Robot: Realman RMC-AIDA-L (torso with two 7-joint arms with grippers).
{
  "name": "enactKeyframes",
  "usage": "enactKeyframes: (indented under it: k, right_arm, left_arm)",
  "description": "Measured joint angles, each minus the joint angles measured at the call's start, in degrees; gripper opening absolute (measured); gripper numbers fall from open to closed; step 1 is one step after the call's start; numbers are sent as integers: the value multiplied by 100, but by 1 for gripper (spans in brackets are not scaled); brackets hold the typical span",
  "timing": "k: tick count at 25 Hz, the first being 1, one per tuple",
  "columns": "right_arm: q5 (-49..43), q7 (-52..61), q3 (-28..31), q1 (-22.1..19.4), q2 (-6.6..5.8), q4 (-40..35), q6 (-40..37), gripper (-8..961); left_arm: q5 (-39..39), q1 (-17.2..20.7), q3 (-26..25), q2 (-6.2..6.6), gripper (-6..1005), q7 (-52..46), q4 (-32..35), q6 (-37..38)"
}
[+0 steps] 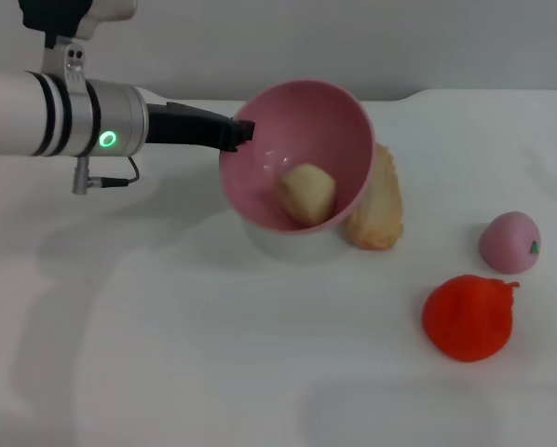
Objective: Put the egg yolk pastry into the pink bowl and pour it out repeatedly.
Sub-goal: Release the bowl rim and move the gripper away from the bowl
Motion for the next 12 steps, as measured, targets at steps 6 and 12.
enactKeyframes:
  k: [6,12]
  right_arm:
    - [-44,-3,-44,118,0,394,-214,835]
    - [-57,-64,-54,102,0,532,-268,835]
  left_arm:
    - [588,-178,-408,56,156,-195,47,874]
    - [1402,-216,-342,-1,161,-566,56,1094]
